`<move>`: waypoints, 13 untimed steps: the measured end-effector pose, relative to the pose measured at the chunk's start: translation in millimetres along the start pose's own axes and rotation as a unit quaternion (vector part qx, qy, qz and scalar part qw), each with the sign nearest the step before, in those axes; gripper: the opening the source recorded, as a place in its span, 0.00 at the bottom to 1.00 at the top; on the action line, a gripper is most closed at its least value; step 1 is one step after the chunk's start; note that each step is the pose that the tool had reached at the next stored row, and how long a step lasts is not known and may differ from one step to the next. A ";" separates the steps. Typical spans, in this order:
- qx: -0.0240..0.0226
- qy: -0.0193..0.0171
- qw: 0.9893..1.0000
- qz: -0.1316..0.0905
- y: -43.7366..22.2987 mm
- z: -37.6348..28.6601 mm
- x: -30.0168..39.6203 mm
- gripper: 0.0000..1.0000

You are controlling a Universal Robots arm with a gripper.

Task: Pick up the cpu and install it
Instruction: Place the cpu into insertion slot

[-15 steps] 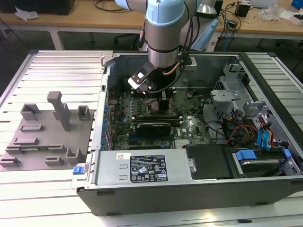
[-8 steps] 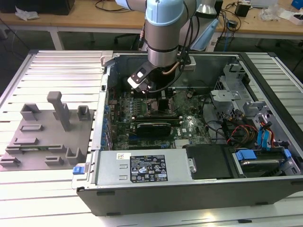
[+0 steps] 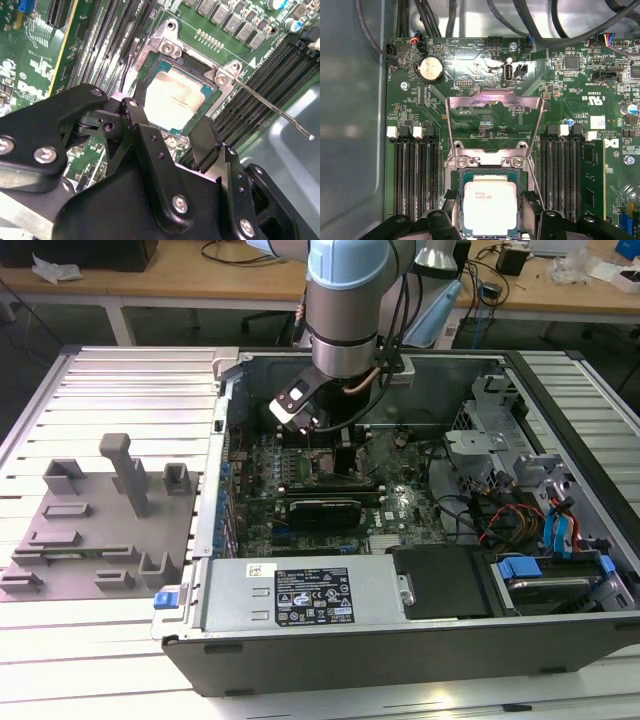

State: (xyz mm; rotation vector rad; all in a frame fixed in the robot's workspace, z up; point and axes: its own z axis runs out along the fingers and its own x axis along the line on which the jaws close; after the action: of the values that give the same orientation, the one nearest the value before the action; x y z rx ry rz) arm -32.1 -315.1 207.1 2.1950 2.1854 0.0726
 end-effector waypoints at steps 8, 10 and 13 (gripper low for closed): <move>0.000 0.000 1.000 0.000 0.0 -0.5 0.0 0.35; 0.000 0.000 1.000 0.000 0.0 -0.6 0.0 0.17; 0.000 0.000 1.000 0.000 0.0 -0.8 0.0 0.11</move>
State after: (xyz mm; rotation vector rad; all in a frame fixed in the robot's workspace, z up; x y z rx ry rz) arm -32.1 -315.1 207.9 2.1949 2.1854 0.0721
